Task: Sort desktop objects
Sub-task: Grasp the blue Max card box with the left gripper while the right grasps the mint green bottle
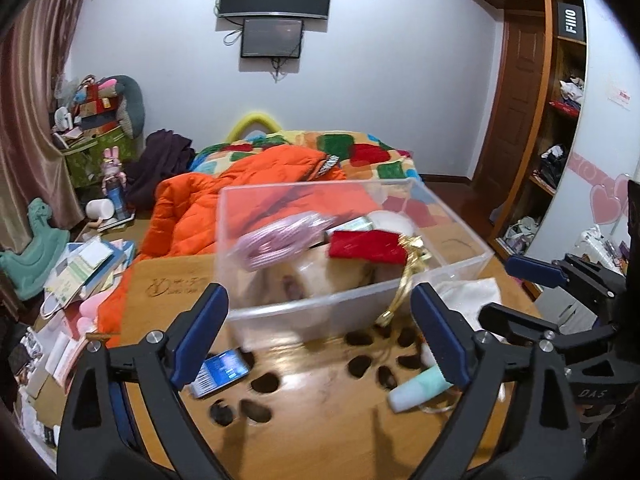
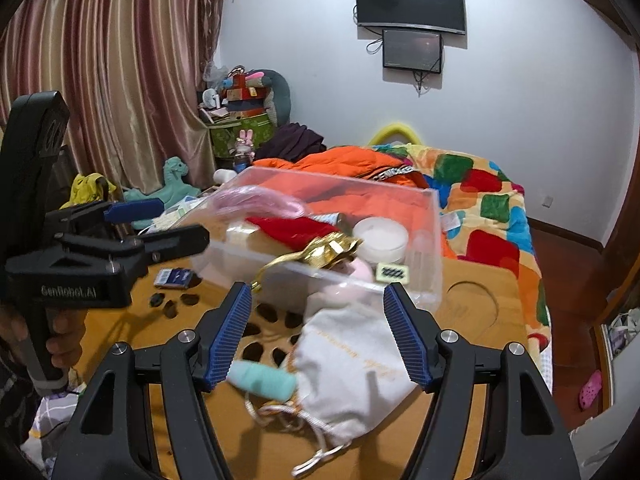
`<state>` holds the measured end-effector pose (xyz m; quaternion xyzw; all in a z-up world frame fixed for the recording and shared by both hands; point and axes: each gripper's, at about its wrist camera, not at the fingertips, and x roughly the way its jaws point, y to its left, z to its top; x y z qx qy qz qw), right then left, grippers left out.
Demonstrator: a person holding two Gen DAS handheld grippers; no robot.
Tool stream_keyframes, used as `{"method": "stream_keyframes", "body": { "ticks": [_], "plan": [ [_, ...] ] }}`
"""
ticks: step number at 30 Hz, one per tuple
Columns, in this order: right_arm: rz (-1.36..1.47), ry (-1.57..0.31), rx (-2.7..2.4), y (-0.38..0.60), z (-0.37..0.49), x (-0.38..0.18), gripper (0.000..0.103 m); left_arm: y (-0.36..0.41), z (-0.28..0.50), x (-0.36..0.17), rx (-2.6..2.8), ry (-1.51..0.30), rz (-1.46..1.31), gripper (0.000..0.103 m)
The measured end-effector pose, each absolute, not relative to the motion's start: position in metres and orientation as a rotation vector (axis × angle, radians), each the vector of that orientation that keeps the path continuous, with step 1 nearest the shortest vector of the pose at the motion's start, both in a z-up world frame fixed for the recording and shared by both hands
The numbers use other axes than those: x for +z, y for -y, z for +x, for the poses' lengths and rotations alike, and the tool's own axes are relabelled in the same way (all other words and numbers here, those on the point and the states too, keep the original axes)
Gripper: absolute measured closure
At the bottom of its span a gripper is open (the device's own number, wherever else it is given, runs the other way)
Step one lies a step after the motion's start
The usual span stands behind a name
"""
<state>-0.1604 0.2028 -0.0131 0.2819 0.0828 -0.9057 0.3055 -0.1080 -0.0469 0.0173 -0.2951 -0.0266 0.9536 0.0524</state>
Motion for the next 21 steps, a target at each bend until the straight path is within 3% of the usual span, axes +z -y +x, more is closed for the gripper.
{"method": "stream_keyframes", "body": {
  "ticks": [10,17,21],
  "plan": [
    [0.850,-0.208,-2.332,-0.177,-0.135,-0.053,0.038,0.090,-0.081,-0.026,2.939,0.092,-1.068,0.009],
    [0.888,-0.332,-2.418,-0.156,-0.127,-0.079,0.038,0.107,-0.078,-0.049,2.901,0.188,-1.143,0.009],
    [0.862,-0.456,-2.458,-0.140,-0.120,-0.086,0.027,0.105,-0.086,-0.055,2.889,0.180,-1.173,0.009]
  ]
}}
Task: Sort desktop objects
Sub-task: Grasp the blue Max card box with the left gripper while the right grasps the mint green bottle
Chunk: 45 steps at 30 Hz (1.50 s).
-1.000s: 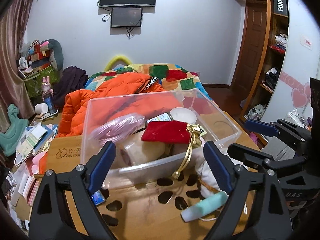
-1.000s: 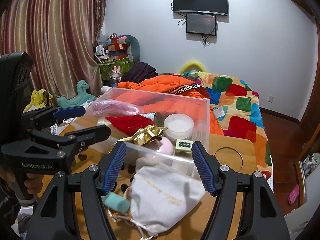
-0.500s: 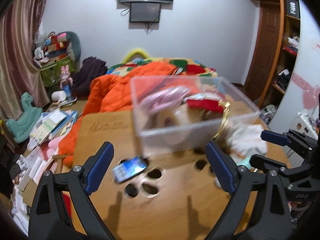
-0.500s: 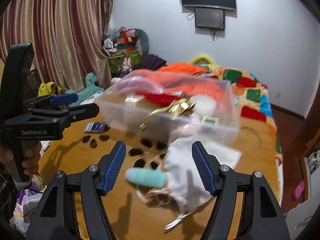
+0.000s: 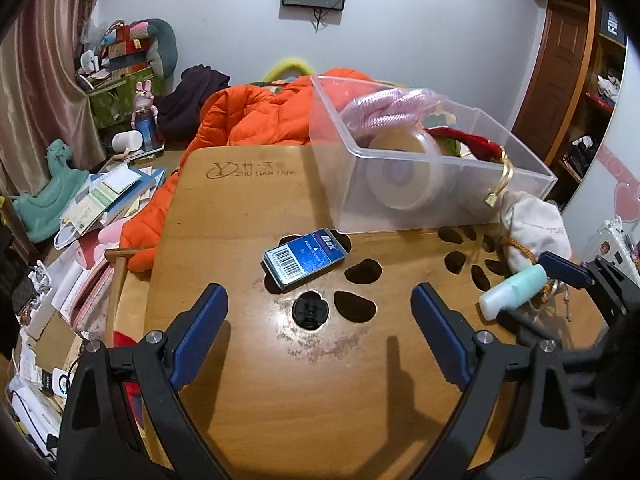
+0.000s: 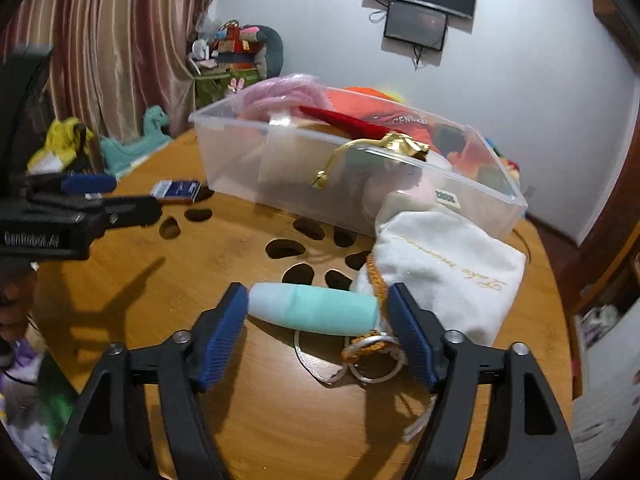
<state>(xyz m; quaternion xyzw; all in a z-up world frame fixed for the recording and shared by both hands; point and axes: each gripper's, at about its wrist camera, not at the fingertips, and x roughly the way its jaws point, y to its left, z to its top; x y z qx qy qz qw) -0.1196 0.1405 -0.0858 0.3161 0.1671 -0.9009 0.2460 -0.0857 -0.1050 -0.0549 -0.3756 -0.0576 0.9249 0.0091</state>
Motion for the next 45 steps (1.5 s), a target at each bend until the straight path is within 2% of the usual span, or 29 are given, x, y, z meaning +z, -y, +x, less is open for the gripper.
{"method": "stream_keyframes", "body": {
  "ticks": [4,8,10,12,13,16,18,24,26,39,45],
  "plan": [
    [0.831,-0.559,-2.488,-0.128,-0.111,-0.097,0.026,0.104,-0.098,-0.060,2.893,0.196,-1.210,0.009],
    [0.801,-0.560,-2.500,-0.129,-0.110,-0.102,0.026,0.106,-0.110,-0.062,2.934,0.223,-1.237,0.009],
    [0.796,-0.552,-2.498,-0.131,-0.110,-0.102,0.028,0.106,-0.114,-0.062,2.953,0.230,-1.237,0.009],
    [0.788,-0.550,-2.503,-0.133,-0.109,-0.104,0.035,0.105,-0.117,-0.063,2.969,0.222,-1.245,0.010],
    [0.786,-0.547,-2.504,-0.134,-0.109,-0.104,0.037,0.105,-0.119,-0.063,2.974,0.214,-1.250,0.012],
    [0.783,-0.512,-2.501,-0.139,-0.110,-0.102,0.046,0.100,-0.123,-0.066,2.985,0.177,-1.275,0.027],
    [0.786,-0.479,-2.498,-0.144,-0.112,-0.099,0.056,0.099,-0.123,-0.066,2.988,0.162,-1.282,0.032],
    [0.789,-0.420,-2.487,-0.154,-0.114,-0.097,0.064,0.098,-0.123,-0.066,3.020,0.135,-1.295,0.043],
    [0.787,-0.411,-2.485,-0.156,-0.115,-0.097,0.065,0.099,-0.123,-0.066,3.024,0.137,-1.287,0.050],
    [0.804,-0.319,-2.458,-0.168,-0.114,-0.079,0.066,0.096,-0.120,-0.066,3.022,0.141,-1.261,0.051],
    [0.809,-0.306,-2.424,-0.166,-0.118,-0.076,0.061,0.089,-0.112,-0.062,3.053,0.112,-1.188,0.051]
  ]
}}
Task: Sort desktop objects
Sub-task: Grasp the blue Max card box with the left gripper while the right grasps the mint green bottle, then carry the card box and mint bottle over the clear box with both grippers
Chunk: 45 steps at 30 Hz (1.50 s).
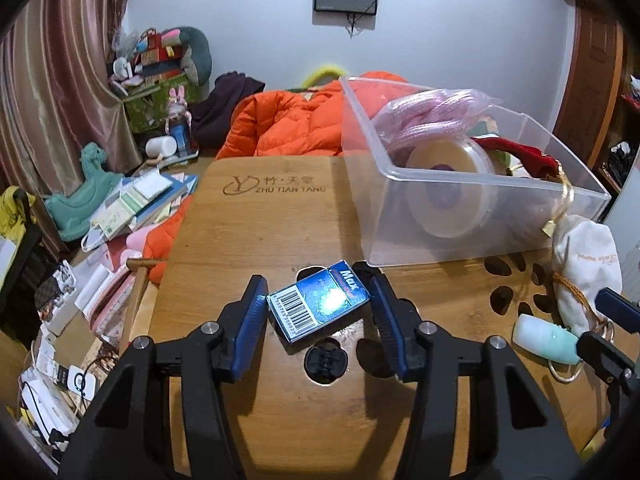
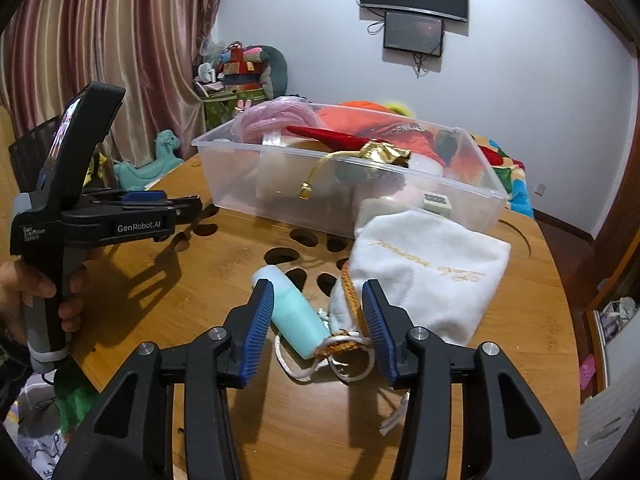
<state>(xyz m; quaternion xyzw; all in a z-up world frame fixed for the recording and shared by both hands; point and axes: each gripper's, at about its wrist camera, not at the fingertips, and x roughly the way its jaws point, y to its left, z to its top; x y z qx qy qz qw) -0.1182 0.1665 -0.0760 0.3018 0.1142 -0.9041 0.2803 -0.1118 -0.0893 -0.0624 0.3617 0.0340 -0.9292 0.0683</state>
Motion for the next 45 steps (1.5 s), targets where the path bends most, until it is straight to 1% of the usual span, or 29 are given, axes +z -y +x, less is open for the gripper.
{"method": "stream_keyframes", "body": {
  "ticks": [3,13,14,15,16,25,36,45],
  "plan": [
    [0.805,-0.341,-2.387,-0.158,-0.120,-0.078,0.061,0.086,-0.106,-0.062,-2.831,-0.099,1.094,0.051],
    [0.864,-0.432,-2.264,-0.129,-0.135,-0.099,0.061,0.084,-0.087,-0.054,-2.914,-0.172,1.093,0.051],
    [0.870,-0.421,-2.251,-0.128,-0.136,-0.099,0.066,0.082,-0.085,-0.052,-2.919,-0.170,1.087,0.051],
    [0.876,-0.408,-2.239,-0.128,-0.136,-0.099,0.077,0.081,-0.083,-0.051,-2.928,-0.167,1.084,0.051],
    [0.883,-0.391,-2.233,-0.128,-0.137,-0.099,0.080,0.078,-0.082,-0.049,-2.936,-0.165,1.077,0.051],
    [0.876,-0.336,-2.223,-0.136,-0.132,-0.092,0.080,0.061,-0.074,-0.034,-3.012,-0.139,1.038,0.051],
    [0.797,-0.210,-2.292,-0.171,-0.135,-0.052,0.080,0.037,-0.076,-0.012,-3.086,-0.102,0.986,0.051],
    [0.718,-0.179,-2.370,-0.200,-0.151,-0.021,0.080,0.020,-0.093,0.006,-3.130,-0.080,0.936,0.051]
  ]
}}
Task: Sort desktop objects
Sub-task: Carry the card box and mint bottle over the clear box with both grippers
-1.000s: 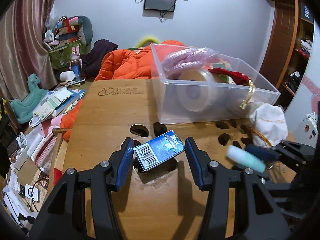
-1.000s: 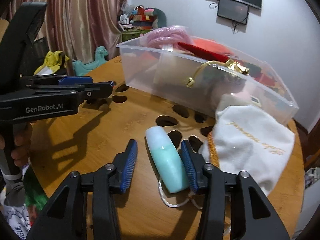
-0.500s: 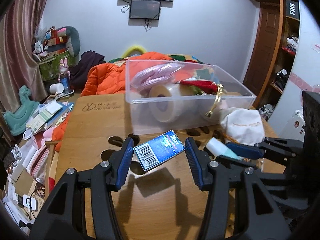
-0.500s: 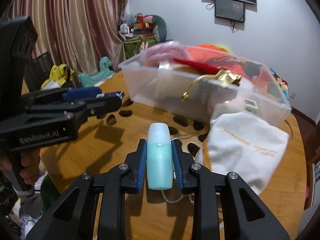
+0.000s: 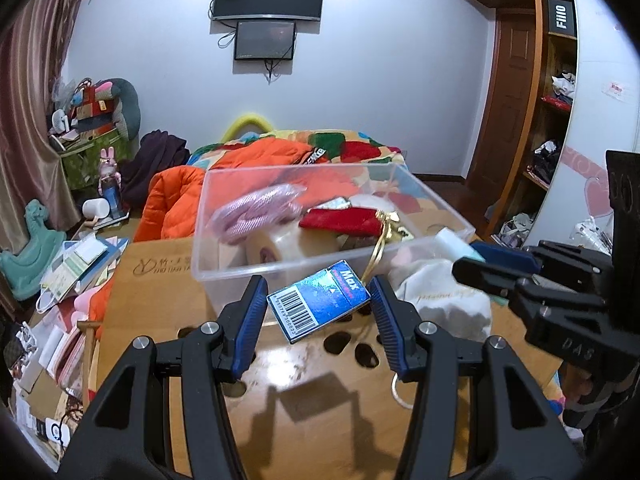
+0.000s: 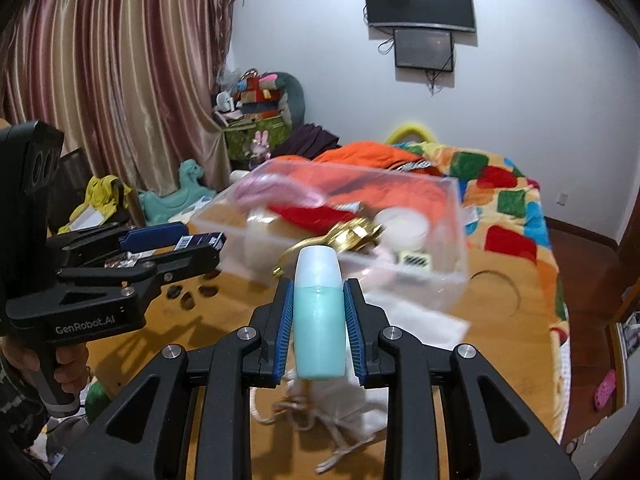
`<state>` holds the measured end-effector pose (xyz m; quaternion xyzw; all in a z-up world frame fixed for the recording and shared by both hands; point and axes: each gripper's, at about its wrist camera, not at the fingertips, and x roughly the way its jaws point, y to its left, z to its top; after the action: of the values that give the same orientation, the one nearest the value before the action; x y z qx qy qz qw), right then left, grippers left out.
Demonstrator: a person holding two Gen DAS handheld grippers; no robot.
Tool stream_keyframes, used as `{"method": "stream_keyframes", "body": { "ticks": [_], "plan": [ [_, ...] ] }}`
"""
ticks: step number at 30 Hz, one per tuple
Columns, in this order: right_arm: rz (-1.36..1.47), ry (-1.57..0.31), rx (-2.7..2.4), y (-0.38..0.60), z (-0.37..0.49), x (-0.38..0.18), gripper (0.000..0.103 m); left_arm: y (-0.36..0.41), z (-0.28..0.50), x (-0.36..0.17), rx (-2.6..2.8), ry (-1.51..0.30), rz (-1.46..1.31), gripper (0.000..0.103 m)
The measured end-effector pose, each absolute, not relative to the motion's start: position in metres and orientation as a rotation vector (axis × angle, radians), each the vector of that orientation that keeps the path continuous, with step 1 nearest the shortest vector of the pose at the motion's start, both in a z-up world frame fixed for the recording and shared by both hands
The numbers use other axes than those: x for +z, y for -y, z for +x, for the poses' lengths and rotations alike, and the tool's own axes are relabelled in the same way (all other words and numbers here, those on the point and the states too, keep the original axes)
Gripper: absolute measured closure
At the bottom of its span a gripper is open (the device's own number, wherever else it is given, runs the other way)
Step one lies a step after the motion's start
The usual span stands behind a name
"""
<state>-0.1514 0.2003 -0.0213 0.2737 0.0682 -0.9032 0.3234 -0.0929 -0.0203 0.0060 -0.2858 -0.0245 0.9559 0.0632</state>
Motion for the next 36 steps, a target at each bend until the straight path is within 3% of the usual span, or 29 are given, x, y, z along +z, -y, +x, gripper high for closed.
{"method": "stream_keyframes", "body": {
  "ticks": [17,36],
  "plan": [
    [0.700,-0.147,-2.429,-0.212,-0.213,-0.008,0.080,0.024,-0.147,0.012,2.891,0.114,-0.852,0.051],
    [0.784,-0.227,-2.398,-0.182,-0.251,-0.034,0.080,0.016,-0.172,-0.007,2.911,0.002,-0.898,0.051]
  ]
}}
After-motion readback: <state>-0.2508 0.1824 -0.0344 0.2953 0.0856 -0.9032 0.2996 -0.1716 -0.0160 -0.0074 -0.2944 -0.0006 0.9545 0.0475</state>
